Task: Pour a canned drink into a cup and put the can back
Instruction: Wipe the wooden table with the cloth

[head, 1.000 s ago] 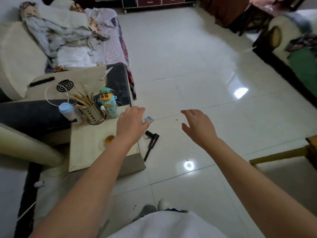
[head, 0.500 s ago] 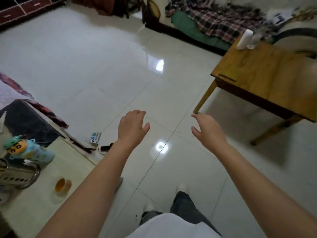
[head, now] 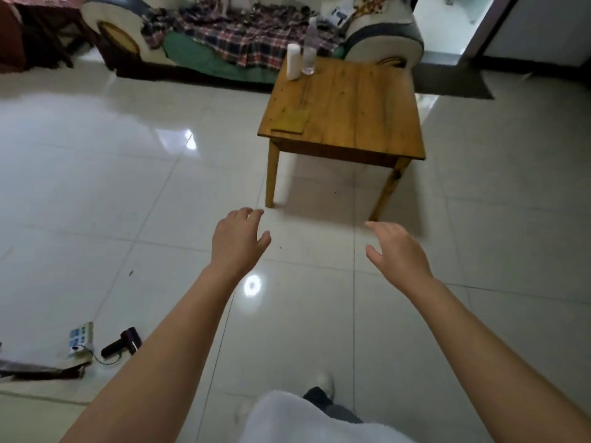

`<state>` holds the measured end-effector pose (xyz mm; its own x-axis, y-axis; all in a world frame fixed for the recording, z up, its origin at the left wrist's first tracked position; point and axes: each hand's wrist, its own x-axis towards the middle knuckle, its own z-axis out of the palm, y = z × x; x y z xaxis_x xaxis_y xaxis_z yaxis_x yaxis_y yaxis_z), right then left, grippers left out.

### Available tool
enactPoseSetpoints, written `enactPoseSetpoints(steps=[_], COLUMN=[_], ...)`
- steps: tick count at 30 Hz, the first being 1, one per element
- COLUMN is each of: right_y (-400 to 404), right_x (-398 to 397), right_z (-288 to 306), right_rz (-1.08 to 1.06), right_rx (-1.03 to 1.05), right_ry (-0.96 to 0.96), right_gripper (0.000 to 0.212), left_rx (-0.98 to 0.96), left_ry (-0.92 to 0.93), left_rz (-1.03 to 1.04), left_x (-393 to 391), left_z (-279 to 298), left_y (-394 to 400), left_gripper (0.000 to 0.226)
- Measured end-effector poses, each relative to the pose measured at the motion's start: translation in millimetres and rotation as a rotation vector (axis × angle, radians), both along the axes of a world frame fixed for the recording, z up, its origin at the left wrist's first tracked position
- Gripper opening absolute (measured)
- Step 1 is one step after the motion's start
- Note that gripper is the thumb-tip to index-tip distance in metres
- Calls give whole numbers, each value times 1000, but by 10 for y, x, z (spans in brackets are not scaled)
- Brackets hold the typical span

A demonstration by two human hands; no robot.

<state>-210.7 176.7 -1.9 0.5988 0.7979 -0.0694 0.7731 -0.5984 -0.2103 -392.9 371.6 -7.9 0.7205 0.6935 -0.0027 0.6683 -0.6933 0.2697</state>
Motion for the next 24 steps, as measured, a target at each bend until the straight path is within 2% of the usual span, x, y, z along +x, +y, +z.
enactPoseSetpoints(steps=[15, 24], right_y=[-1423, -1866], right_x=[857, 1255], right_z=[-78, -122], right_rz=[-382, -521], right_rx=[30, 28], right_ry=[24, 23], right_gripper=[45, 44], left_rx=[43, 31], left_ry=[-2, 32], left_rz=[-359, -495], left_x=[1609, 2309], left_z=[-81, -235], left_y=[-798, -1090], left_gripper=[47, 49])
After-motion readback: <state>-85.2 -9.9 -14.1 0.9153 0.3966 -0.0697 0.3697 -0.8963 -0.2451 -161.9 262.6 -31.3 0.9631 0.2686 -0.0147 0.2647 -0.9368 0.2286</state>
